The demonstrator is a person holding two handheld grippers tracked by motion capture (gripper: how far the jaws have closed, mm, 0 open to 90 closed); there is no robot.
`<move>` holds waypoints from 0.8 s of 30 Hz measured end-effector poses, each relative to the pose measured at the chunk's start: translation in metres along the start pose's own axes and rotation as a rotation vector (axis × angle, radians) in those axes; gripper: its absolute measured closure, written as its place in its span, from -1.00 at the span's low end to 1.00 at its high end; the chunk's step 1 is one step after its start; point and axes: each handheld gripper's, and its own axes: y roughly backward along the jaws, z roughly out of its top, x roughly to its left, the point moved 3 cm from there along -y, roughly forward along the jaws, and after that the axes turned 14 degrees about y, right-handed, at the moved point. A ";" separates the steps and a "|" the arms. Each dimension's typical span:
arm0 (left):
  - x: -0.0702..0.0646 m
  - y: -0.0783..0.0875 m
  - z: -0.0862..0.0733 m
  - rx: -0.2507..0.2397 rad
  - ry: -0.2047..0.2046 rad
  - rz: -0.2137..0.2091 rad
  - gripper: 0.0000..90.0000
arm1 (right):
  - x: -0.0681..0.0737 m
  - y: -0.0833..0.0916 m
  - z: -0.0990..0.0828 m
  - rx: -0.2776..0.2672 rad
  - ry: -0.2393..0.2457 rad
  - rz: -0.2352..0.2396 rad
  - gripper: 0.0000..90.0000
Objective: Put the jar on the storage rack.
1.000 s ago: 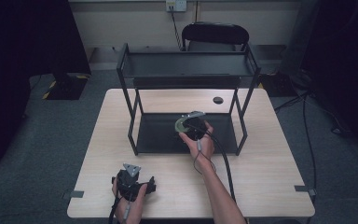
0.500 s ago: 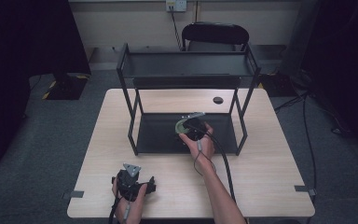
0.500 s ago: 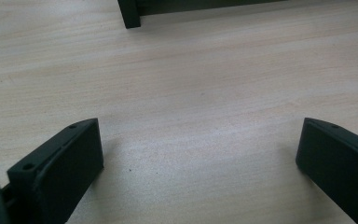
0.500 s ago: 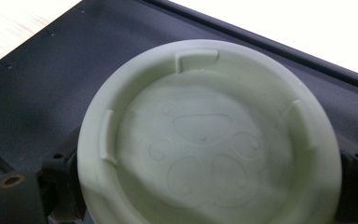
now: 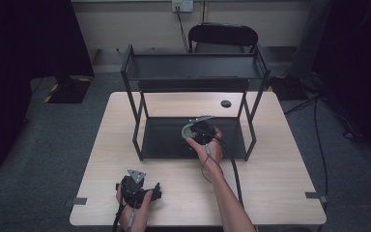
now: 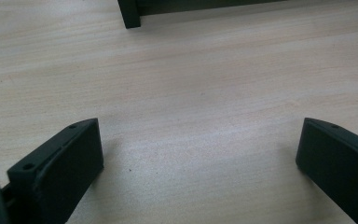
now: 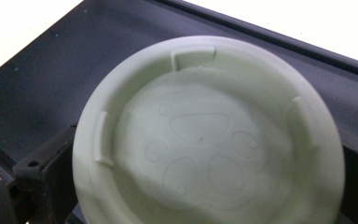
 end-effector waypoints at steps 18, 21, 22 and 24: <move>0.000 0.000 0.000 0.000 0.000 0.000 -1.00 | 0.000 0.015 -0.002 -0.046 -0.036 -0.001 -0.96; 0.000 0.000 0.000 0.000 0.000 0.000 -1.00 | -0.001 0.019 -0.001 -0.058 -0.037 -0.008 -0.96; 0.000 0.000 0.000 0.000 0.000 0.000 -1.00 | -0.001 0.024 -0.001 -0.068 -0.037 -0.013 -0.97; 0.000 0.000 0.000 0.000 0.000 0.000 -1.00 | -0.001 0.026 -0.002 -0.074 -0.035 -0.014 -0.97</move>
